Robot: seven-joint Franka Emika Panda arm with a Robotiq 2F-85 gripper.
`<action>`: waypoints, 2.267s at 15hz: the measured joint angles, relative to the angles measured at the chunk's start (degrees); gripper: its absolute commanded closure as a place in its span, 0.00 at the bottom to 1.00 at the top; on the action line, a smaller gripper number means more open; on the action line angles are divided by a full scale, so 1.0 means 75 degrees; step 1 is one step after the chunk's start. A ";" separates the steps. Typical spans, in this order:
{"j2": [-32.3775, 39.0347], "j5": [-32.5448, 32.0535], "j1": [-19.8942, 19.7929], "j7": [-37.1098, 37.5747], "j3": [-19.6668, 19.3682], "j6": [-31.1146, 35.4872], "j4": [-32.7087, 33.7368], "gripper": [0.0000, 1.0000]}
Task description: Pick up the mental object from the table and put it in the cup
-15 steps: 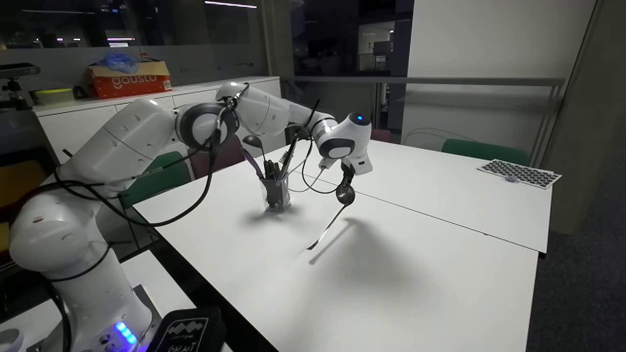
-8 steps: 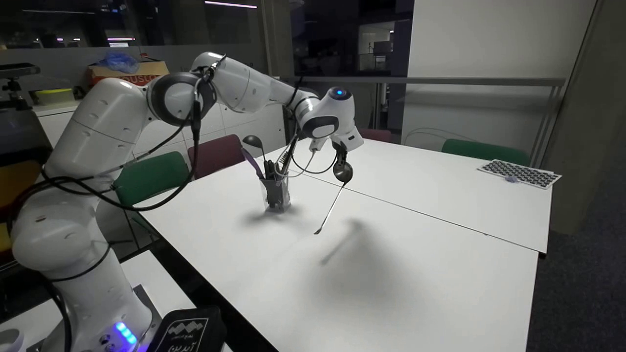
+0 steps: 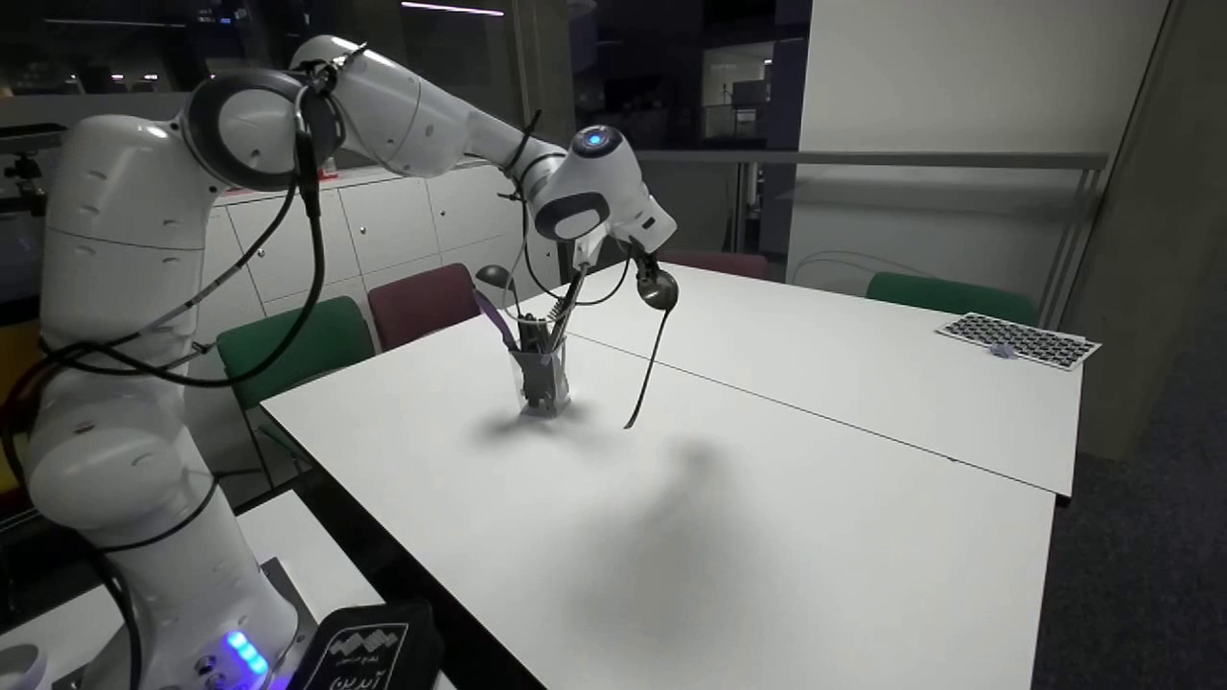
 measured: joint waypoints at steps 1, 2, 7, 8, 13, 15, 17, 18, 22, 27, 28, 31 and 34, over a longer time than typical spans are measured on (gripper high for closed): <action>-0.0257 0.0203 0.0000 -0.0214 0.0114 0.0381 -0.0270 0.98; -0.0499 0.0453 -0.0003 -0.0476 0.0240 0.0744 -0.0504 0.98; -0.1408 0.2367 -0.0078 -0.2283 0.0941 0.1911 -0.1098 0.98; -0.1543 0.2815 -0.0095 -0.2686 0.1059 0.2039 -0.1130 0.98; -0.2178 0.5235 -0.0132 -0.4967 0.1390 0.2369 -0.1152 0.98; -0.2460 0.6427 -0.0132 -0.6063 0.1423 0.2335 -0.1148 0.98; -0.2802 0.7644 -0.0147 -0.7090 0.1398 0.2139 -0.1119 0.98; -0.2977 0.8246 -0.0153 -0.7590 0.1341 0.1954 -0.1120 0.98; -0.3500 1.0241 -0.0267 -0.9375 0.0984 0.0471 -0.1615 0.98; -0.3543 1.0395 -0.0333 -0.9673 0.0684 -0.1388 -0.2844 0.98; -0.3543 1.0390 -0.0299 -0.9703 0.0600 -0.1586 -0.3020 0.98; -0.3586 1.0393 -0.0207 -0.9849 0.0343 -0.1920 -0.3382 0.98; -0.3747 1.0401 -0.0205 -1.0031 0.0173 -0.2105 -0.3654 0.98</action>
